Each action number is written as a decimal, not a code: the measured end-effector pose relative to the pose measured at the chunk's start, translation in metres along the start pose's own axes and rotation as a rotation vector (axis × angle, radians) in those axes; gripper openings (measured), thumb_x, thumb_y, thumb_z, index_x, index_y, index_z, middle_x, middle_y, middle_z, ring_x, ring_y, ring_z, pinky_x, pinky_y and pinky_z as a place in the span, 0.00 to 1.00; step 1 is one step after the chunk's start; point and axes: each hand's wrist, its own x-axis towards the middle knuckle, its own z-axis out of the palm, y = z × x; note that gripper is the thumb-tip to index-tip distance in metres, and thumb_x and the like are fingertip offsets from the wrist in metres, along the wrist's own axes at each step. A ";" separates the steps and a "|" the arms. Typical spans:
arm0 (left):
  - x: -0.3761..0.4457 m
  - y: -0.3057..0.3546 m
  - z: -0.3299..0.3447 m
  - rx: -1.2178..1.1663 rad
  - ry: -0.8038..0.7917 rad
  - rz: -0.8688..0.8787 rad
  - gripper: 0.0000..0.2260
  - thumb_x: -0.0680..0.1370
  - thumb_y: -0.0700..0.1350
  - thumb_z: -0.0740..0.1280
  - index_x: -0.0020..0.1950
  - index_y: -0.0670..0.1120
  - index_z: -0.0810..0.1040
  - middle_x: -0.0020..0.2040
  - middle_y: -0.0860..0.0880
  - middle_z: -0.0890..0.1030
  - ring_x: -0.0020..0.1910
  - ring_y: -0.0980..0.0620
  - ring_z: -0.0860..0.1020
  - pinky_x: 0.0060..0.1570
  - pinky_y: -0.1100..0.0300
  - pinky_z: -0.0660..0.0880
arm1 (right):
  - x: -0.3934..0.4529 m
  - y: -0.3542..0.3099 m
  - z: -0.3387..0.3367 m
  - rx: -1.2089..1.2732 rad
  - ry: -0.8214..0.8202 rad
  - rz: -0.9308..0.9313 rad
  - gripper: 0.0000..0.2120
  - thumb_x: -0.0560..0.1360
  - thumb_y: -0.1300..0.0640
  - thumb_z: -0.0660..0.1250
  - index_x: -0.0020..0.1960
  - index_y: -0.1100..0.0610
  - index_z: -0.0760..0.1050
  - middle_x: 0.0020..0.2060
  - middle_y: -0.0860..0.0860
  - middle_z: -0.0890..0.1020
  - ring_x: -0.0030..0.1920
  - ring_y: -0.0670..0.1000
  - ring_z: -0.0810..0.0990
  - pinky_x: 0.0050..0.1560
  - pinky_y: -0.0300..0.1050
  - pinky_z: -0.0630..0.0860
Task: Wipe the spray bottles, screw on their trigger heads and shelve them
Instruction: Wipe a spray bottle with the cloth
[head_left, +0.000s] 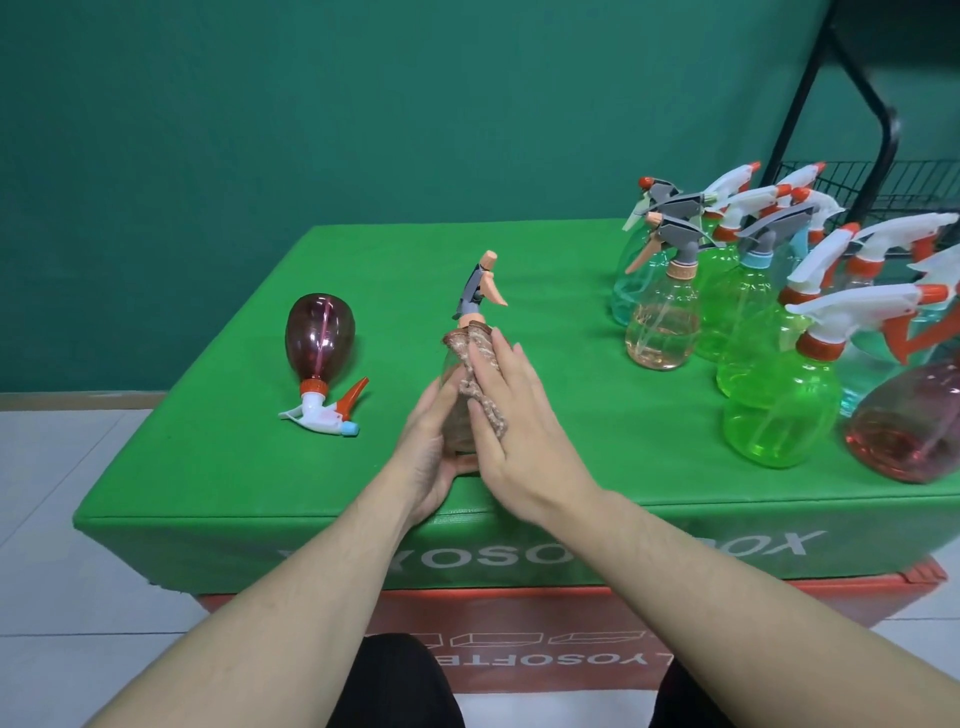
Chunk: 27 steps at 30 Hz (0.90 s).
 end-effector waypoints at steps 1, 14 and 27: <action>-0.001 0.001 0.000 -0.009 -0.013 -0.010 0.33 0.73 0.64 0.72 0.74 0.50 0.75 0.66 0.44 0.83 0.65 0.45 0.81 0.57 0.46 0.81 | 0.005 -0.002 -0.002 0.001 0.003 -0.013 0.27 0.84 0.49 0.50 0.82 0.51 0.55 0.82 0.48 0.50 0.81 0.49 0.44 0.81 0.50 0.46; -0.002 0.001 -0.004 0.028 -0.015 -0.108 0.29 0.77 0.57 0.66 0.70 0.38 0.75 0.46 0.43 0.86 0.45 0.46 0.85 0.40 0.52 0.83 | 0.034 -0.003 -0.006 0.216 0.000 0.227 0.23 0.85 0.50 0.51 0.80 0.46 0.60 0.78 0.46 0.63 0.76 0.45 0.63 0.74 0.38 0.55; -0.003 0.002 -0.003 -0.243 0.103 -0.009 0.35 0.72 0.52 0.77 0.72 0.41 0.65 0.61 0.40 0.83 0.54 0.44 0.84 0.51 0.49 0.84 | -0.030 0.002 0.011 -0.057 -0.132 0.052 0.31 0.83 0.45 0.45 0.82 0.46 0.39 0.81 0.43 0.36 0.80 0.44 0.35 0.81 0.57 0.42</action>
